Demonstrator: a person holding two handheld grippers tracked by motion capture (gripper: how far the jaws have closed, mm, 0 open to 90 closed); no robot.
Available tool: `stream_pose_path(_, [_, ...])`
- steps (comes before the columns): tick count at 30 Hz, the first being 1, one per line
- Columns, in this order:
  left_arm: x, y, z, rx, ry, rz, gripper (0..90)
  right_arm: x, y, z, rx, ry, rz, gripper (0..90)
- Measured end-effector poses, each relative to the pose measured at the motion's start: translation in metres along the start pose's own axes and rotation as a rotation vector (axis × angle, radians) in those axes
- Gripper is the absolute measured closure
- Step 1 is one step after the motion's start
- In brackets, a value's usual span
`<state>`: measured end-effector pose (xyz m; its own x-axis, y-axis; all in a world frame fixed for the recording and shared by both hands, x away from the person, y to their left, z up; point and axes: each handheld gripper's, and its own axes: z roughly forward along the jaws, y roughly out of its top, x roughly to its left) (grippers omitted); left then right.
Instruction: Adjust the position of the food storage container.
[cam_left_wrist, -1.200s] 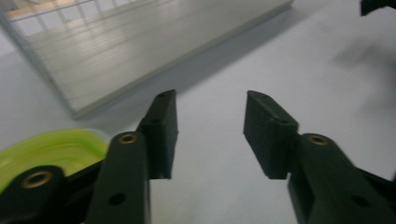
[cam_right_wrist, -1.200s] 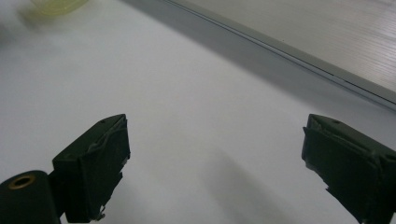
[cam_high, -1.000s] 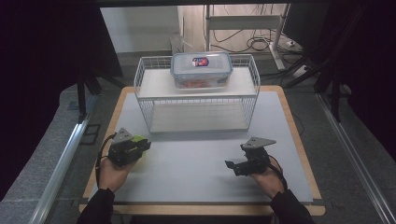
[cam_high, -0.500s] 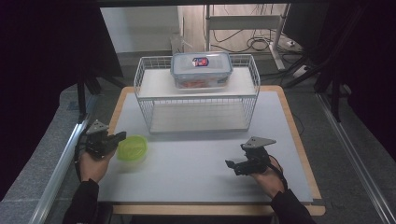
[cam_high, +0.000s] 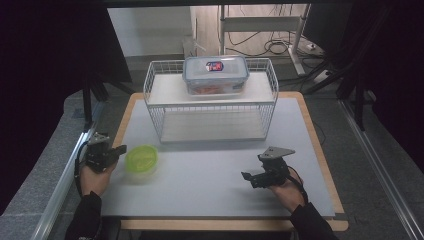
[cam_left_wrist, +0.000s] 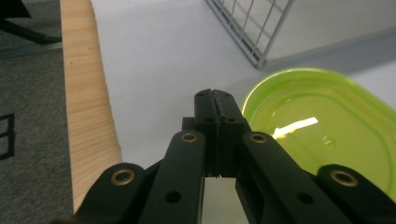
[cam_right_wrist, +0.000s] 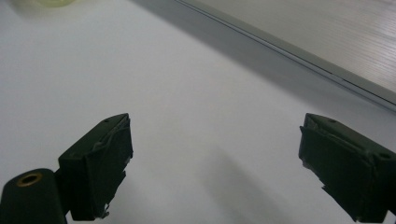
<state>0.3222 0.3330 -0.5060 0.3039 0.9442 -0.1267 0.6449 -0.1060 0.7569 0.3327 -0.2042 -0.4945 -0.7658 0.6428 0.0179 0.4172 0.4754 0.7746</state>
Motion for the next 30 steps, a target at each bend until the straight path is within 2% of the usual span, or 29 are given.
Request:
stream_pose_path(6, [-0.003, -0.006, 0.003, 0.031, -0.002, 0.000, 89.7, 0.000, 0.000, 0.000, 0.003, 0.000, -0.003, 9.8])
stream_pose_path(16, [-0.011, -0.008, 0.003, 0.028, -0.012, -0.016, 89.8, 0.000, 0.000, 0.001, 0.011, 0.001, -0.007, 10.1])
stream_pose_path(30, [-0.052, 0.000, 0.016, 0.039, -0.091, 0.039, 89.8, -0.001, -0.001, 0.002, 0.025, -0.001, -0.003, 10.1])
